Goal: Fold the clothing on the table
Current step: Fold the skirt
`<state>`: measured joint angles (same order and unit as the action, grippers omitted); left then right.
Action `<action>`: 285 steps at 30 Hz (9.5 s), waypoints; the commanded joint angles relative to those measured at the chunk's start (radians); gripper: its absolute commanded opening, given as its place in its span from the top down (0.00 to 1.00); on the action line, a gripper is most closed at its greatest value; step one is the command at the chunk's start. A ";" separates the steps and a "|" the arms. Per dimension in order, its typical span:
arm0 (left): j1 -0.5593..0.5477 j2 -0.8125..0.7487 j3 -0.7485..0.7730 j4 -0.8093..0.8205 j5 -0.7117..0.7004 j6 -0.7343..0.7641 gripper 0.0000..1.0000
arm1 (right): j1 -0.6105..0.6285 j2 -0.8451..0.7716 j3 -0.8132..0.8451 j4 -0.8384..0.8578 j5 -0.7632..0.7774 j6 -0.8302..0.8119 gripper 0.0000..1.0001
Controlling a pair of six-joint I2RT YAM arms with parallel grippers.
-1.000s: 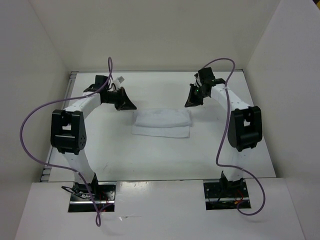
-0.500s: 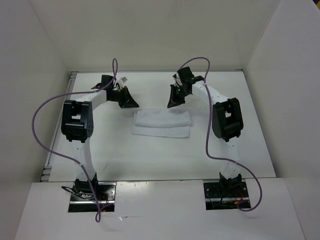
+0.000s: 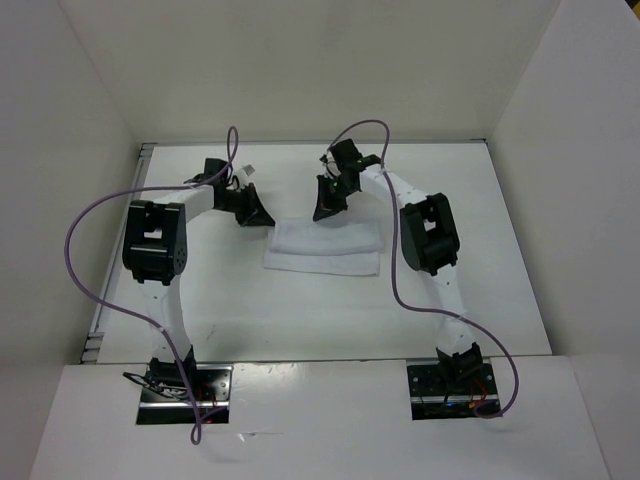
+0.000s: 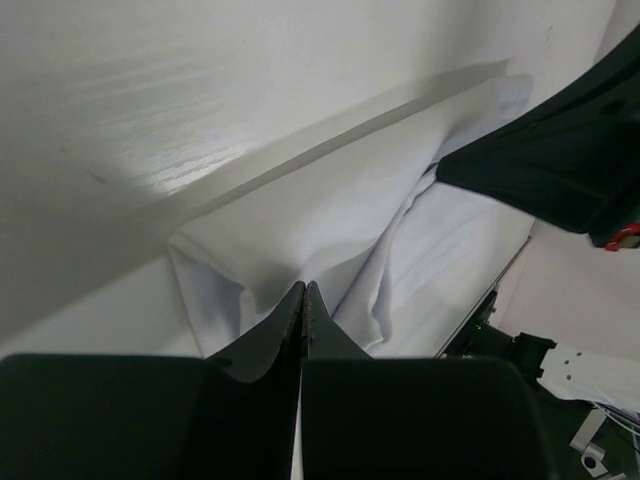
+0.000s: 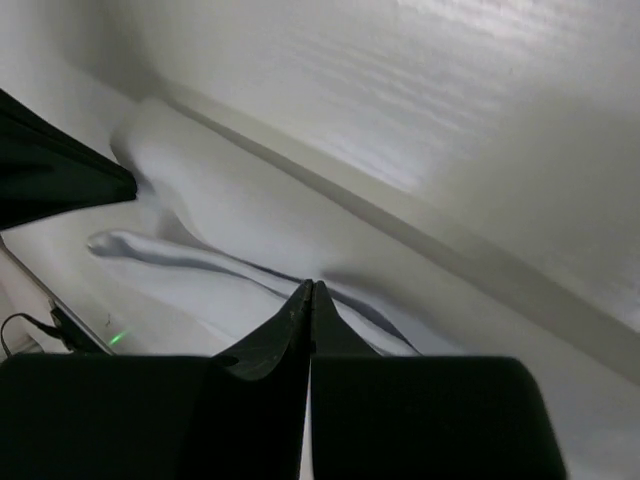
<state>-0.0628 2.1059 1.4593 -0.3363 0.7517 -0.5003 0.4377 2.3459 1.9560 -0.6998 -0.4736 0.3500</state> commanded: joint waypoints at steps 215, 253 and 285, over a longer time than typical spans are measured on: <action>-0.315 -0.492 -0.557 -0.029 -0.403 -0.276 0.44 | -0.369 -0.408 -0.694 0.040 0.032 -0.009 0.58; -0.353 -0.319 -0.527 0.088 -0.374 -0.305 0.97 | -0.369 -0.461 -0.769 0.066 -0.068 -0.028 0.60; -0.353 -0.417 -0.380 -0.082 -0.269 -0.153 1.00 | -0.407 -0.617 -0.695 0.068 -0.068 -0.019 1.00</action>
<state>-0.4107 1.7550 1.0084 -0.3470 0.4244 -0.7315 0.0364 1.8656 1.2083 -0.6056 -0.5182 0.3458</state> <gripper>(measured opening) 0.059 0.018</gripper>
